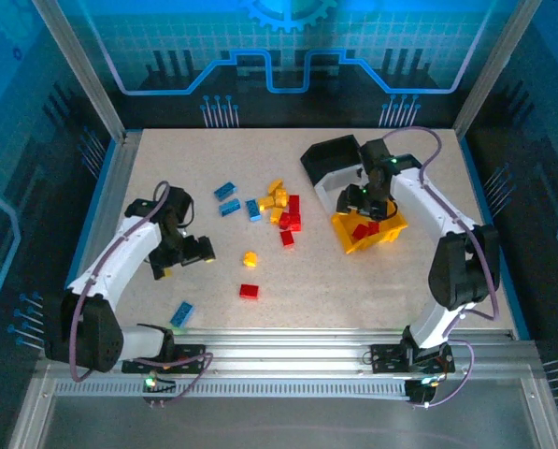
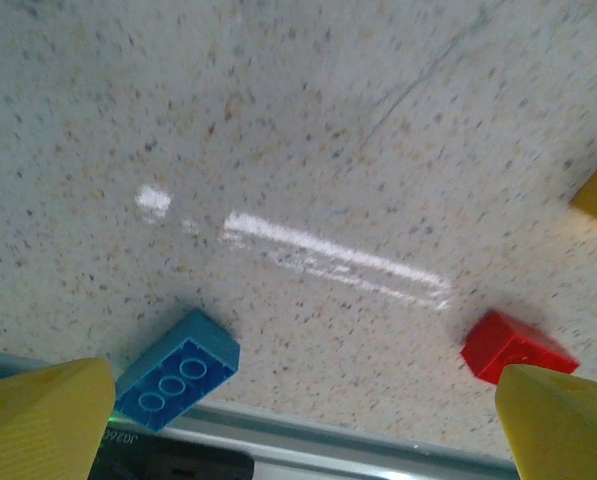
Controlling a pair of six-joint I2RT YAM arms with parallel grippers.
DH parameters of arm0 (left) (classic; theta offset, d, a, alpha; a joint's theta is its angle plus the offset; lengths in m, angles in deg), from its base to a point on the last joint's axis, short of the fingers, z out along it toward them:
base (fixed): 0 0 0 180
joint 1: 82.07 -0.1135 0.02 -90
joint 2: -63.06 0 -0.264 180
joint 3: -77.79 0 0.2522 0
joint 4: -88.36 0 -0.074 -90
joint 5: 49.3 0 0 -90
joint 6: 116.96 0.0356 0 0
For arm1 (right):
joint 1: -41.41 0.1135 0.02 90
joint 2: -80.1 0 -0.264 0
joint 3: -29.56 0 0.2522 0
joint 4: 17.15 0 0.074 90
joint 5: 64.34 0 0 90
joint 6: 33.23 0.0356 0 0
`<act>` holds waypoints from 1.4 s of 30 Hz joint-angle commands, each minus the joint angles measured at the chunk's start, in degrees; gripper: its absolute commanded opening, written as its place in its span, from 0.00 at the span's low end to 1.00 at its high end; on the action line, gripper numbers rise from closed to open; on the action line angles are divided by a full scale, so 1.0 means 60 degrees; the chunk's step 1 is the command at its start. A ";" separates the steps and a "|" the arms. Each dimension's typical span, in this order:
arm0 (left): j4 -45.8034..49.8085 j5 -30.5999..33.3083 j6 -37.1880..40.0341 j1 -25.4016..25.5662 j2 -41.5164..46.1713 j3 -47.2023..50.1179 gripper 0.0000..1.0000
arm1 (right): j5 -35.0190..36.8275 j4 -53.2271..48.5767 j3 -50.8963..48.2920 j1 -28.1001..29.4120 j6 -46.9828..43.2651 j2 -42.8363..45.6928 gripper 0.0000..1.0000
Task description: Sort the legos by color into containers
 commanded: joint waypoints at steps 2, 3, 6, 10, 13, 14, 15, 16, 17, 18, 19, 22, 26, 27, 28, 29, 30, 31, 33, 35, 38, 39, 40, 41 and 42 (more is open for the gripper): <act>0.1079 0.0223 -0.0198 0.0657 -0.0166 0.0306 0.99 | -0.0182 0.0187 0.0420 0.1138 -0.0464 0.0196 0.64; 0.1206 0.0356 -0.0268 0.0775 -0.0230 0.0282 0.99 | -0.0262 0.0366 0.0399 0.1379 -0.0483 0.0243 0.64; 0.1245 0.0142 -0.0422 0.0918 -0.0611 0.0499 0.99 | -0.0515 0.0710 0.0359 0.1839 -0.0406 0.0251 0.64; 0.1299 0.0087 -0.0401 0.1009 -0.1541 0.0483 0.99 | -0.0843 0.1252 0.0024 0.2070 -0.0068 0.0273 0.63; 0.1394 0.0119 -0.0344 0.0991 -0.2136 0.0432 0.99 | -0.1082 0.1593 -0.0300 0.2078 0.0133 0.0304 0.63; 0.1395 0.0150 -0.0340 0.0991 -0.2257 0.0426 0.99 | -0.1114 0.1646 -0.0366 0.2085 0.0131 0.0312 0.63; 0.1387 0.0145 -0.0345 0.0989 -0.2391 0.0421 0.99 | -0.1129 0.1743 -0.0486 0.2080 0.0152 0.0344 0.63; 0.1417 0.0162 -0.0364 0.0991 -0.2521 0.0441 0.99 | -0.1129 0.1857 -0.0617 0.2079 0.0153 0.0383 0.63; 0.1420 0.0139 -0.0368 0.0988 -0.2636 0.0456 0.99 | -0.1142 0.1963 -0.0743 0.2078 0.0150 0.0417 0.63; 0.1440 0.0159 -0.0382 0.0991 -0.2793 0.0468 0.99 | -0.1123 0.2082 -0.0862 0.2064 0.0150 0.0449 0.63; 0.1461 0.0177 -0.0397 0.0999 -0.2952 0.0448 0.99 | -0.1123 0.2205 -0.0963 0.2034 0.0159 0.0476 0.63; 0.1498 0.0253 -0.0440 0.1003 -0.3390 0.0432 0.99 | -0.1282 0.2597 -0.1258 0.1868 0.0217 0.0452 0.62; 0.1520 0.0315 -0.0510 0.1035 -0.3649 0.0460 0.98 | -0.1496 0.2850 -0.1444 0.1630 0.0224 0.0392 0.62; 0.1506 0.0303 -0.0508 0.1029 -0.3754 0.0457 0.97 | -0.1527 0.2882 -0.1485 0.1575 0.0194 0.0391 0.62; 0.1466 0.0266 -0.0486 0.1035 -0.3920 0.0452 0.96 | -0.1560 0.2928 -0.1516 0.1514 0.0190 0.0383 0.62; 0.1442 0.0245 -0.0459 0.1035 -0.4118 0.0446 0.96 | -0.1601 0.2955 -0.1546 0.1460 0.0198 0.0378 0.62; 0.1426 0.0213 -0.0404 0.1028 -0.4358 0.0415 0.96 | -0.1640 0.2974 -0.1561 0.1399 0.0179 0.0363 0.62; 0.1393 0.0192 -0.0369 0.1035 -0.4513 0.0399 0.95 | -0.1671 0.2975 -0.1559 0.1351 0.0175 0.0349 0.62; 0.1304 0.0103 -0.0287 0.1035 -0.4784 0.0384 0.94 | -0.1715 0.2955 -0.1535 0.1247 0.0138 0.0348 0.62; 0.1210 0.0052 -0.0198 0.1021 -0.4976 0.0370 0.92 | -0.1654 0.2938 -0.1551 0.1165 0.0108 0.0412 0.62; 0.1086 0.0052 -0.0102 0.1020 -0.5319 0.0340 0.88 | -0.1597 0.2987 -0.1712 0.1040 0.0153 0.0578 0.61; 0.1051 0.0050 -0.0069 0.1020 -0.5428 0.0326 0.88 | -0.1595 0.2999 -0.1790 0.1013 0.0182 0.0648 0.61; 0.1020 0.0067 -0.0049 0.1020 -0.5485 0.0325 0.88 | -0.1572 0.3017 -0.1870 0.0995 0.0210 0.0718 0.61; 0.0960 0.0068 -0.0023 0.1020 -0.5555 0.0322 0.86 | -0.1547 0.3032 -0.1972 0.0973 0.0226 0.0810 0.61; 0.0894 0.0068 0.0011 0.1007 -0.5603 0.0325 0.83 | -0.1506 0.3048 -0.2061 0.0963 0.0246 0.0891 0.61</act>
